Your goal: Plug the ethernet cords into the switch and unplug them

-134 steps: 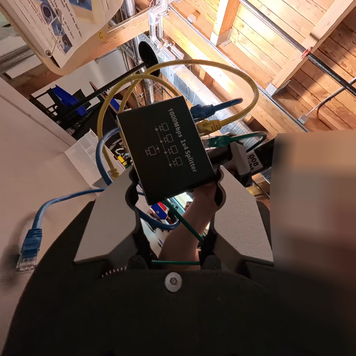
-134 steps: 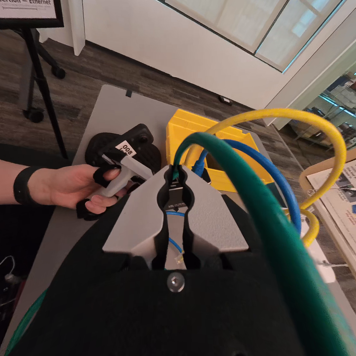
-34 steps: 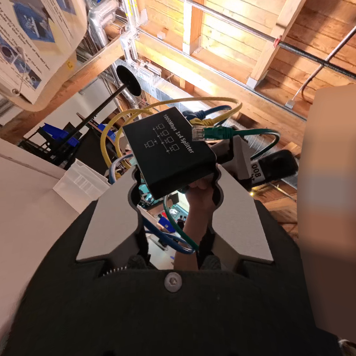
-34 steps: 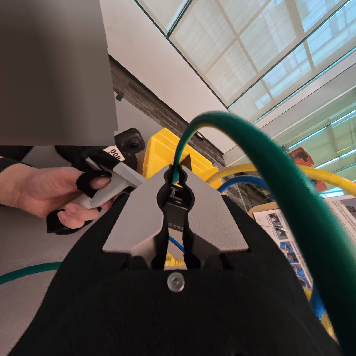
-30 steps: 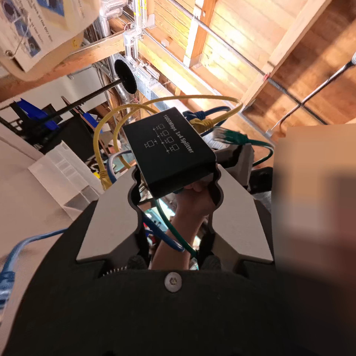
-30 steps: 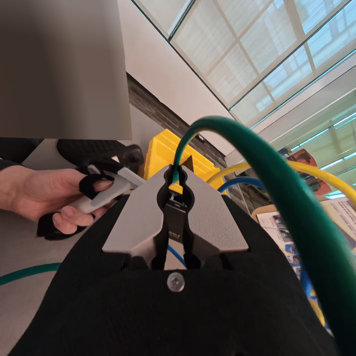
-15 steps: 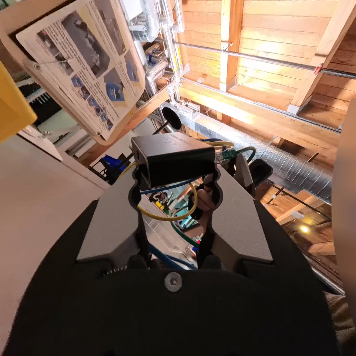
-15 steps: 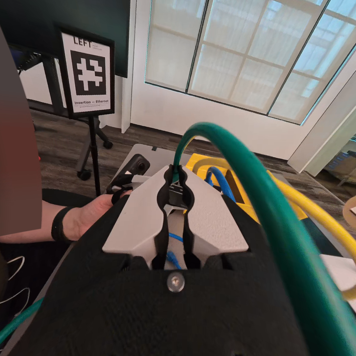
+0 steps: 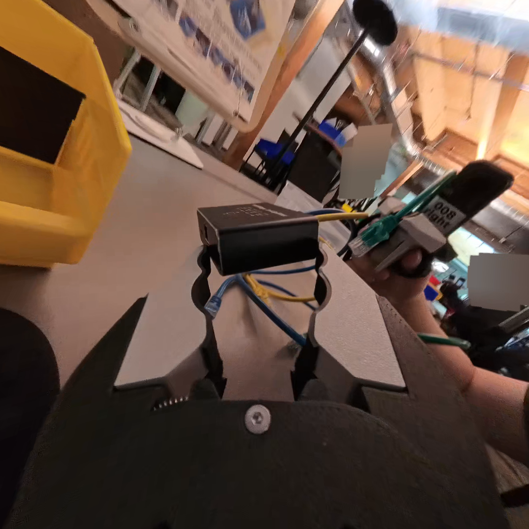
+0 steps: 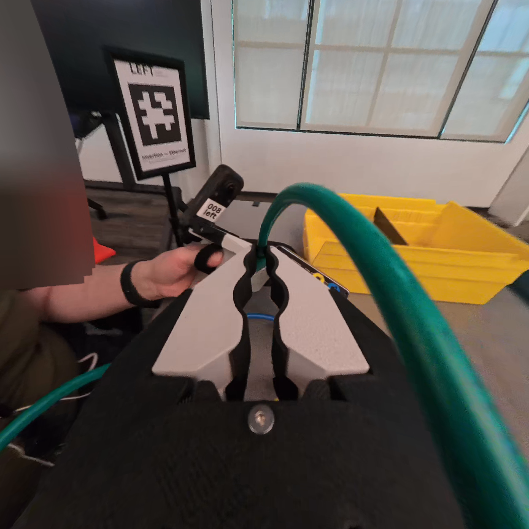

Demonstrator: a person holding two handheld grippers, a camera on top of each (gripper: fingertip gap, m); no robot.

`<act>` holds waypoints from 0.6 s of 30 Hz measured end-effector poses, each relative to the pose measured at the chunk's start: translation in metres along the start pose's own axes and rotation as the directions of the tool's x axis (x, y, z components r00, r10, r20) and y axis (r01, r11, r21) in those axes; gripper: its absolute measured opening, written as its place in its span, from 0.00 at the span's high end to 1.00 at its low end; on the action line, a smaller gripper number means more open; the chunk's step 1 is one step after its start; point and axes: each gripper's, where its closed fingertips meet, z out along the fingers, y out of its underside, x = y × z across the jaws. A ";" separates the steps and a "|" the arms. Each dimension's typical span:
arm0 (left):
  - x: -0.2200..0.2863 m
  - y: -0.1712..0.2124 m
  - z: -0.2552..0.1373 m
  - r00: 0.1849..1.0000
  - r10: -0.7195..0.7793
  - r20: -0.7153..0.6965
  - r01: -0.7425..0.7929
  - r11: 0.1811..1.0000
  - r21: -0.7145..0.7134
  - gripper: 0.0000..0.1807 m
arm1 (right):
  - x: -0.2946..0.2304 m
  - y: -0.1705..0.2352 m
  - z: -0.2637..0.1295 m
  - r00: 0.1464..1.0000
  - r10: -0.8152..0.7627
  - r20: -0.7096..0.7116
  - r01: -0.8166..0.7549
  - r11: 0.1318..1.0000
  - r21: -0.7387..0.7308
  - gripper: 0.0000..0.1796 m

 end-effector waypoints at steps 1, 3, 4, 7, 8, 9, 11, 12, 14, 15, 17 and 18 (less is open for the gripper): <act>-0.001 0.005 0.001 1.000 0.012 0.014 -0.011 1.000 -0.027 0.60 | 0.001 0.001 -0.003 0.999 0.043 0.017 -0.043 0.999 0.013 0.98; -0.007 0.013 0.005 0.998 0.034 0.047 -0.031 0.997 -0.065 0.60 | -0.002 -0.004 -0.006 0.988 0.113 0.102 -0.118 0.992 0.050 0.98; -0.012 0.017 0.007 0.996 0.048 0.076 -0.041 0.995 -0.091 0.60 | -0.004 -0.006 -0.008 0.978 0.143 0.150 -0.153 0.987 0.057 0.98; -0.024 0.032 0.011 0.972 0.173 0.161 -0.133 0.963 -0.235 0.60 | -0.009 -0.013 -0.019 0.938 0.198 0.283 -0.229 0.970 0.081 0.98; -0.028 0.034 0.011 0.956 0.229 0.184 -0.174 0.946 -0.274 0.60 | -0.011 -0.018 -0.023 0.922 0.203 0.329 -0.247 0.964 0.098 0.98; -0.031 0.035 0.011 0.940 0.273 0.205 -0.205 0.932 -0.299 0.60 | -0.011 -0.022 -0.027 0.908 0.209 0.363 -0.263 0.959 0.106 0.98; -0.039 0.040 0.010 0.917 0.319 0.239 -0.223 0.908 -0.354 0.61 | -0.001 -0.027 -0.029 0.916 0.206 0.344 -0.259 0.959 0.116 0.98; -0.042 0.043 0.009 0.912 0.326 0.248 -0.220 0.900 -0.375 0.61 | 0.002 -0.027 -0.030 0.924 0.193 0.331 -0.243 0.963 0.115 0.98; -0.047 0.050 0.008 0.905 0.338 0.258 -0.205 0.879 -0.430 0.61 | 0.003 -0.026 -0.031 0.929 0.178 0.325 -0.222 0.970 0.102 0.98; -0.052 0.056 0.006 0.902 0.342 0.261 -0.190 0.861 -0.473 0.61 | 0.004 -0.025 -0.032 0.932 0.172 0.319 -0.214 0.972 0.100 0.98; -0.064 0.064 -0.001 0.885 0.363 0.291 -0.159 0.823 -0.546 0.65 | 0.008 -0.026 -0.034 0.941 0.170 0.294 -0.206 0.974 0.096 0.98; -0.069 0.063 -0.005 0.869 0.384 0.311 -0.161 0.815 -0.556 0.67 | 0.009 -0.029 -0.035 0.944 0.165 0.285 -0.200 0.975 0.100 0.98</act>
